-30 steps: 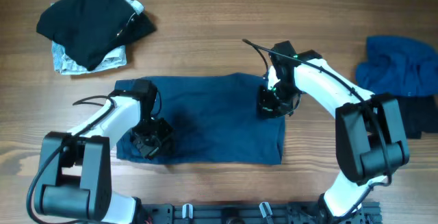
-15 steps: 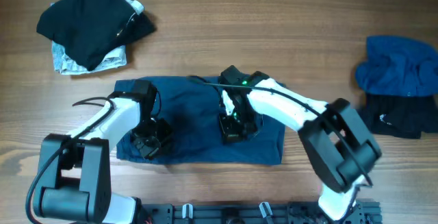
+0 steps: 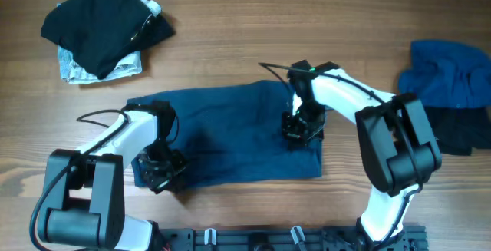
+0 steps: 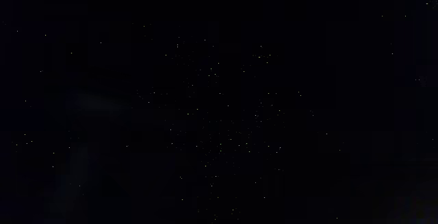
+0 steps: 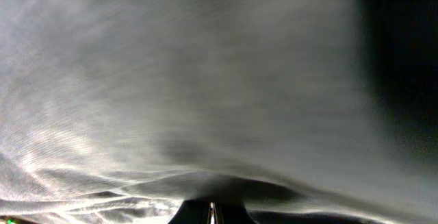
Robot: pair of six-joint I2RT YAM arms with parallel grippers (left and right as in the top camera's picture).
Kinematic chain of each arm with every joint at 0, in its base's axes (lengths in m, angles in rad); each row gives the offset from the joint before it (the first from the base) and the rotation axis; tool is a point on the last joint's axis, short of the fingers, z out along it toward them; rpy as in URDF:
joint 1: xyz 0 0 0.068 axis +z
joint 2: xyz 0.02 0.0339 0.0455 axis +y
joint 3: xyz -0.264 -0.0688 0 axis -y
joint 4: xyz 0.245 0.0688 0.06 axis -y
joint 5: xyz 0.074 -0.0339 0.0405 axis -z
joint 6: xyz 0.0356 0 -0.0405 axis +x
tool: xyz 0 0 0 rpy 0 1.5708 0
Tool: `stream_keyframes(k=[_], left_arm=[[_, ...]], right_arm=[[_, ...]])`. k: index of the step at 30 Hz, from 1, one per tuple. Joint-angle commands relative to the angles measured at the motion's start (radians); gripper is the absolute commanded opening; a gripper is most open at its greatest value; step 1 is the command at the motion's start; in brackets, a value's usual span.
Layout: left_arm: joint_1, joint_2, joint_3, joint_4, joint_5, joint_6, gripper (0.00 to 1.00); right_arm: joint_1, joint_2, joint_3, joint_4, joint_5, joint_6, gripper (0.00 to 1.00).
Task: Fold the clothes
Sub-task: 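Grasp the folded trousers' ends with both grippers and pull them apart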
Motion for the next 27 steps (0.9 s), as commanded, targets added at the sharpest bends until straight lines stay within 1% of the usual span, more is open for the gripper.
stream_keyframes(k=[1,3,4,7,10,12,14,15,16,17,18,19,21,27], left_arm=[[0.009,0.004,0.018,-0.032,-0.093,-0.024,0.04],[0.009,-0.016,0.063,-0.057,-0.118,-0.025,0.04],[0.009,-0.042,0.109,-0.086,-0.163,-0.048,0.04],[0.009,-0.136,0.234,-0.116,-0.262,-0.055,0.04],[0.009,-0.210,0.277,-0.116,-0.291,-0.055,0.04],[0.009,-0.211,0.276,-0.100,-0.246,-0.062,0.04],[0.007,-0.211,0.276,-0.028,-0.154,-0.054,0.04],[0.003,-0.209,0.276,0.023,-0.058,-0.042,0.04],[-0.016,-0.207,0.276,0.069,0.096,-0.001,0.04],[-0.040,-0.207,0.275,0.085,0.162,0.010,0.04],[-0.090,-0.206,0.274,0.087,0.145,-0.008,0.04],[-0.116,-0.202,0.270,0.089,0.127,-0.025,0.04],[-0.141,-0.182,0.237,0.111,0.125,-0.054,0.04],[-0.149,-0.107,0.075,0.188,0.151,-0.058,0.04]], right_arm=[[-0.086,0.023,-0.008,0.033,0.246,0.002,0.04],[-0.128,0.023,-0.005,0.041,0.250,0.002,0.04],[-0.158,0.023,0.000,0.052,0.250,0.000,0.04],[-0.259,0.023,0.041,0.059,0.300,0.003,0.04],[-0.386,0.023,0.124,0.015,0.296,0.002,0.04],[-0.407,0.018,0.189,-0.047,0.298,-0.032,0.04],[-0.405,-0.008,0.220,-0.066,0.288,-0.026,0.04],[-0.401,-0.036,0.225,-0.064,0.242,-0.037,0.04],[-0.396,-0.061,0.225,-0.057,0.148,-0.106,0.04],[-0.392,-0.077,0.225,-0.054,0.024,-0.196,0.04],[-0.388,-0.087,0.225,-0.057,-0.094,-0.267,0.04],[-0.385,-0.088,0.224,-0.058,-0.156,-0.289,0.04],[-0.377,-0.087,0.224,-0.050,-0.168,-0.289,0.04],[-0.358,-0.087,0.222,-0.019,-0.167,-0.296,0.04]])
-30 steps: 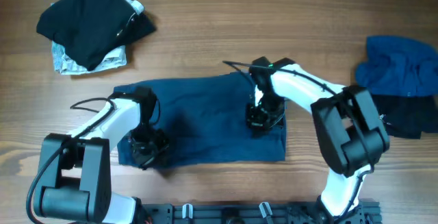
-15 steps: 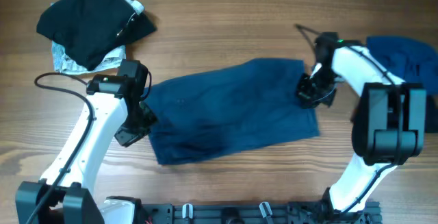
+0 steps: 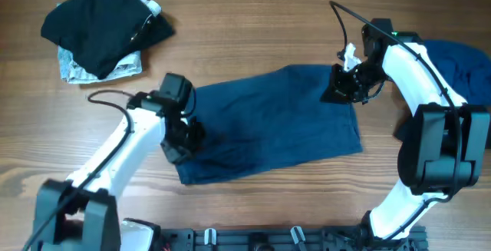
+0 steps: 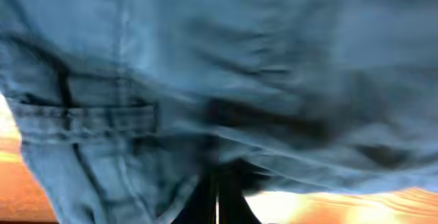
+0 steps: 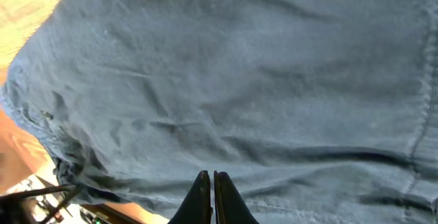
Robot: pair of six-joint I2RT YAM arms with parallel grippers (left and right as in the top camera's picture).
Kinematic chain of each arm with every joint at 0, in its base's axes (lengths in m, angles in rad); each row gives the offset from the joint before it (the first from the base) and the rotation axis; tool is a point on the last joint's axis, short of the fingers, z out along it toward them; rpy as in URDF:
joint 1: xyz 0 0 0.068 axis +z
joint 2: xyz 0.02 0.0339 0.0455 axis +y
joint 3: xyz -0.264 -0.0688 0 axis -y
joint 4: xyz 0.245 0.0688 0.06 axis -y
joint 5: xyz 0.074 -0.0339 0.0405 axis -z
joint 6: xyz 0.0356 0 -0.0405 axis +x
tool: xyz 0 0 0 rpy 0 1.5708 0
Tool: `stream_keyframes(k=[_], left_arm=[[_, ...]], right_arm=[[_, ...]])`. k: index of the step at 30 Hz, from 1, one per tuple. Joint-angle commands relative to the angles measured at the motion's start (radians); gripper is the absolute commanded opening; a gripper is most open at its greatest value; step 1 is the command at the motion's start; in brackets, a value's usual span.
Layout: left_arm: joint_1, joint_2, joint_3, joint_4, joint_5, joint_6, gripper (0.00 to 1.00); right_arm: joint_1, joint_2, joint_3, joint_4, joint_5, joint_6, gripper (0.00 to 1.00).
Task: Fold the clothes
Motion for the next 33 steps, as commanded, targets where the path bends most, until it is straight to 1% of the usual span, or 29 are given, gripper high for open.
stream_keyframes(k=[1,4,8,10,14,15,17,19,20,21,22,23,24,25,26,27,28,29,30,31,32,33], left_arm=[[-0.005,0.024,-0.089,0.039,0.027,-0.021,0.04],[-0.005,0.024,-0.139,0.041,0.014,-0.028,0.04],[-0.003,0.024,-0.162,0.028,-0.006,-0.037,0.04],[-0.003,0.024,-0.162,-0.023,-0.089,-0.081,0.04],[-0.003,0.024,-0.161,-0.088,-0.173,-0.090,0.04],[-0.003,0.021,-0.154,-0.087,-0.183,-0.097,0.04],[-0.004,0.005,-0.102,-0.106,-0.207,-0.099,0.04],[-0.004,-0.023,-0.044,-0.122,-0.223,-0.098,0.04],[-0.003,-0.045,-0.013,-0.119,-0.225,-0.092,0.10],[-0.003,-0.061,0.003,-0.108,-0.225,-0.076,0.26],[-0.003,-0.071,0.005,-0.085,-0.225,-0.076,0.45],[-0.003,-0.071,0.005,-0.078,-0.225,-0.076,0.46],[-0.003,-0.071,0.005,-0.076,-0.224,-0.076,0.56],[-0.003,-0.071,0.005,-0.076,-0.225,-0.077,0.68],[-0.003,-0.070,0.005,-0.075,-0.225,-0.076,0.81],[-0.003,-0.070,0.005,-0.077,-0.243,-0.077,0.85],[-0.003,-0.070,0.005,-0.079,-0.294,-0.078,0.99],[-0.002,-0.070,0.005,-0.079,-0.326,-0.085,1.00],[0.005,-0.070,0.005,-0.079,-0.330,-0.085,1.00],[0.015,-0.070,0.005,-0.079,-0.329,-0.085,1.00],[0.037,-0.070,0.005,-0.080,-0.329,-0.085,1.00],[0.053,-0.070,0.005,-0.080,-0.329,-0.084,1.00]], right_arm=[[0.022,-0.018,0.017,0.033,-0.032,-0.027,0.04],[0.038,-0.018,0.017,0.060,0.045,0.035,0.04],[0.043,-0.018,0.017,0.062,0.083,0.042,0.04],[0.044,-0.018,0.017,0.059,0.108,0.043,0.04],[0.043,-0.018,0.017,0.071,0.127,0.072,0.04],[0.044,-0.018,0.017,0.074,0.138,0.093,0.04],[0.044,-0.018,0.017,0.082,0.154,0.083,0.05],[0.044,-0.018,0.017,0.084,0.159,0.056,0.10],[0.044,-0.018,0.017,0.074,0.149,0.023,0.10],[0.046,-0.018,0.017,0.063,0.132,-0.014,0.05],[0.057,-0.018,0.017,0.053,0.107,-0.043,0.04],[0.069,-0.018,0.017,0.050,0.090,-0.045,0.04],[0.091,-0.018,0.017,0.048,0.087,-0.043,0.04],[0.113,-0.018,0.017,0.048,0.093,-0.029,0.13],[0.127,-0.017,0.017,0.048,0.137,0.019,0.28],[0.142,-0.017,0.017,0.048,0.256,0.106,0.56],[0.148,-0.017,0.017,0.045,0.349,0.157,0.78],[0.148,-0.017,0.017,0.043,0.367,0.158,0.80],[0.148,-0.017,0.013,0.042,0.365,0.148,0.81],[0.148,-0.017,0.005,0.039,0.365,0.138,0.79],[0.148,-0.017,-0.025,0.045,0.366,0.137,0.72],[0.148,-0.017,-0.062,0.065,0.366,0.136,0.69]])
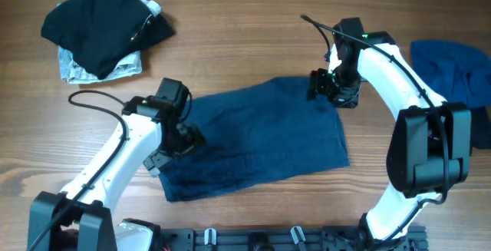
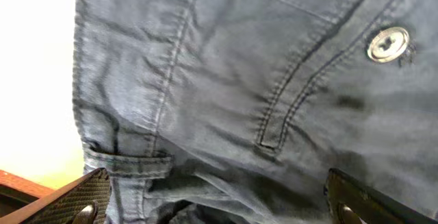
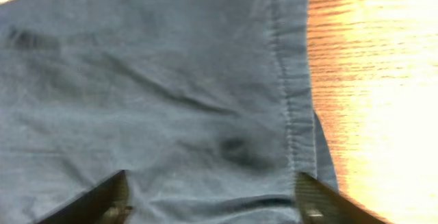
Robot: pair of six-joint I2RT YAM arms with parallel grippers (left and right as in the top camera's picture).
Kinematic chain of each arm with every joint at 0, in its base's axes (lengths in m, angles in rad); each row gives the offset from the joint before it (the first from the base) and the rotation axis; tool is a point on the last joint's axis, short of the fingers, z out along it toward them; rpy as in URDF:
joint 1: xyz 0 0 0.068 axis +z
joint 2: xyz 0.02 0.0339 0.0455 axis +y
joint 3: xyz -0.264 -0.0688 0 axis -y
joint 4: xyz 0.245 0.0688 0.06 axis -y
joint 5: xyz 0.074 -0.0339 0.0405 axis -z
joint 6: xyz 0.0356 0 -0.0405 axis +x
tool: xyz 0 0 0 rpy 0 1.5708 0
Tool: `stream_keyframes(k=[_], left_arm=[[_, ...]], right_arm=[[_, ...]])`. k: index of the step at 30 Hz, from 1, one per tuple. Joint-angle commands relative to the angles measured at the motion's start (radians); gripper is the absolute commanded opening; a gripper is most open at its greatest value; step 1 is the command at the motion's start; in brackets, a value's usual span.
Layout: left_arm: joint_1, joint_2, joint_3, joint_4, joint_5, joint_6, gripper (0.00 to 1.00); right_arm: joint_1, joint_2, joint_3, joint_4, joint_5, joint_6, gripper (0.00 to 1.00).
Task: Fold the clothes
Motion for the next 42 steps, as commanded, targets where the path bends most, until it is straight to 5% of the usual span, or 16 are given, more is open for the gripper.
stream_keyframes(k=[1,4,8,16,26,32,37,42], left_arm=[[0.051,-0.011,0.012,-0.002,-0.037,-0.006,1.00],[0.067,-0.007,0.003,-0.010,-0.034,-0.006,1.00],[0.076,0.015,-0.056,0.047,-0.027,-0.006,1.00],[0.249,0.085,-0.060,0.099,0.055,0.078,1.00],[0.265,0.177,-0.060,0.147,0.131,0.081,0.99],[0.265,0.210,-0.060,0.192,0.132,0.082,0.61],[0.265,0.210,-0.060,0.259,0.130,0.082,0.05],[0.296,0.210,-0.059,0.493,0.131,0.094,0.04]], right_arm=[[0.000,-0.017,-0.090,0.042,0.051,0.021,0.67],[0.000,-0.017,-0.134,0.085,0.051,0.027,0.63],[0.000,-0.017,-0.134,0.100,0.052,0.024,0.77],[0.000,-0.017,-0.134,0.100,0.051,0.021,0.80],[0.000,-0.017,-0.134,0.105,0.051,0.012,0.81],[0.000,-0.017,-0.134,0.115,0.051,0.014,0.79],[0.000,-0.017,-0.134,0.116,0.051,0.014,0.79],[0.000,-0.017,-0.134,0.116,0.052,0.018,0.79]])
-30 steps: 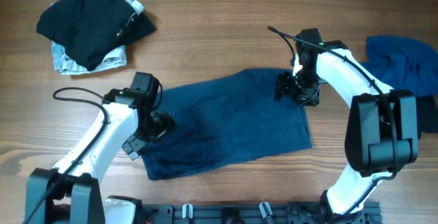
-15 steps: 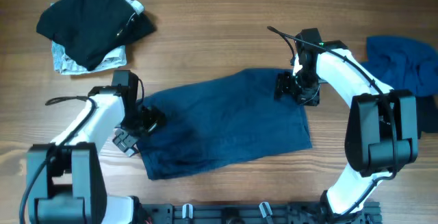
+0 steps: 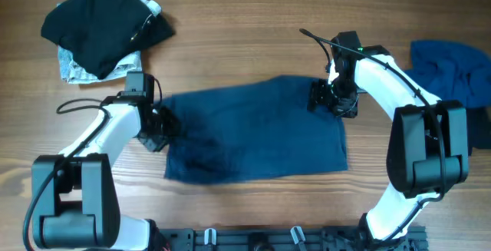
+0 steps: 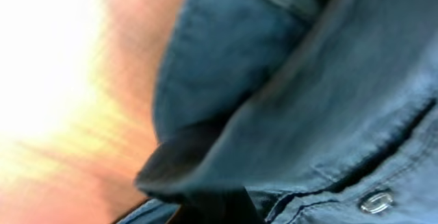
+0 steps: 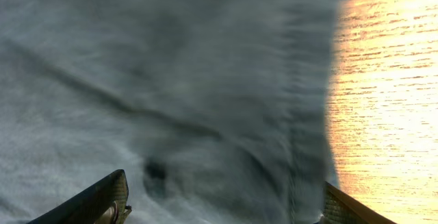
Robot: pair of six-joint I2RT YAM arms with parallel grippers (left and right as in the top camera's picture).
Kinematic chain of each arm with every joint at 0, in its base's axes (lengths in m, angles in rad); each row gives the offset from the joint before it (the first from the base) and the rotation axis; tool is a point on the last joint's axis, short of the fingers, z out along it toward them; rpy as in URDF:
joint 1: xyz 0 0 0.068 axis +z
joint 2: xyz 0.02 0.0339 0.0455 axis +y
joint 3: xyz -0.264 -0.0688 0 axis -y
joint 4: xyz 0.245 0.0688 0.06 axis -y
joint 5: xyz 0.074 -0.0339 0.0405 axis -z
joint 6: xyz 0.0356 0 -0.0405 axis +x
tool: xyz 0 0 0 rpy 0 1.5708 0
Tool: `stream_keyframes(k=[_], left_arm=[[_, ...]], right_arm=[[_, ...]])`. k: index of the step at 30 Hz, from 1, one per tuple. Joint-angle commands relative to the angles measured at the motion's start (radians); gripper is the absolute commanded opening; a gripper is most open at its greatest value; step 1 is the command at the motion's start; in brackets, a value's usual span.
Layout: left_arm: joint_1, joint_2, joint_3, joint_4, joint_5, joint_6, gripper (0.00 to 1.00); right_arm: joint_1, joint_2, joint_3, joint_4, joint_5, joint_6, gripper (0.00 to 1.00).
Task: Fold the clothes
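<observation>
A blue denim garment (image 3: 261, 132) lies spread flat across the middle of the wooden table. My left gripper (image 3: 159, 124) sits at its left edge. In the left wrist view that gripper (image 4: 219, 210) is shut on a raised fold of the denim (image 4: 287, 101), near a metal button (image 4: 378, 200). My right gripper (image 3: 326, 101) rests over the garment's upper right corner. In the right wrist view the right gripper (image 5: 222, 207) is open, its fingers (image 5: 109, 196) wide apart over the cloth (image 5: 171, 80), with nothing held.
A pile of black clothes on a pale one (image 3: 103, 21) lies at the back left. More blue and dark clothes (image 3: 453, 82) are heaped at the right edge. A black rail (image 3: 291, 239) runs along the front edge of the table (image 3: 253, 28).
My left gripper was open over the garment's left part; now it is shut on the left edge, further left. The garment lies more level. My right gripper stays open at the upper right corner.
Both grippers were shut on the denim low on the table. Then they held it further right and back, stretched between them. Then both were open and the garment lay flat, tilted. Now the left gripper grips the left edge.
</observation>
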Motion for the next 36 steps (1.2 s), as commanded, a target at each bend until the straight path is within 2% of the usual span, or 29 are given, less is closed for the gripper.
stream_keyframes(k=[1,5,8,9,10,14,16,19,21,27,31,36], left_arm=[[0.056,0.027,-0.007,0.150,-0.057,0.029,0.04],[0.164,0.028,0.003,0.319,-0.009,0.151,0.06],[0.161,0.027,0.040,0.336,0.075,0.280,0.60],[0.161,0.027,0.059,0.320,0.096,0.291,0.89],[0.161,0.027,0.076,0.297,0.096,0.290,0.99],[0.161,0.014,0.135,0.182,0.096,0.289,1.00],[0.161,-0.028,0.137,0.149,0.094,0.290,1.00],[0.161,-0.080,0.137,0.106,0.067,0.290,1.00],[0.161,-0.079,0.137,0.080,0.069,0.289,1.00],[0.161,-0.079,0.137,0.069,0.067,0.290,1.00],[0.171,-0.073,0.137,0.012,-0.150,0.236,1.00],[0.232,-0.010,0.137,0.041,-0.106,0.237,0.98]], right_arm=[[0.000,-0.015,-0.006,0.004,0.014,0.003,0.79],[0.000,-0.015,-0.006,0.028,0.013,0.029,0.78],[0.000,-0.015,-0.006,0.060,-0.001,0.031,0.76],[0.000,-0.015,-0.006,0.067,-0.003,0.032,0.76],[0.000,-0.015,-0.005,0.074,-0.003,0.032,0.76],[-0.001,-0.016,-0.003,0.115,-0.048,0.030,0.76],[-0.012,-0.016,0.024,0.121,-0.051,0.031,0.80],[-0.055,-0.016,0.069,0.153,-0.083,0.016,0.89],[-0.079,-0.008,0.068,0.185,-0.109,-0.096,0.99],[-0.081,0.027,0.068,0.216,-0.213,-0.103,0.99],[-0.081,0.035,0.068,0.206,-0.246,-0.101,0.98],[-0.081,0.035,0.067,0.214,-0.287,-0.104,0.97]])
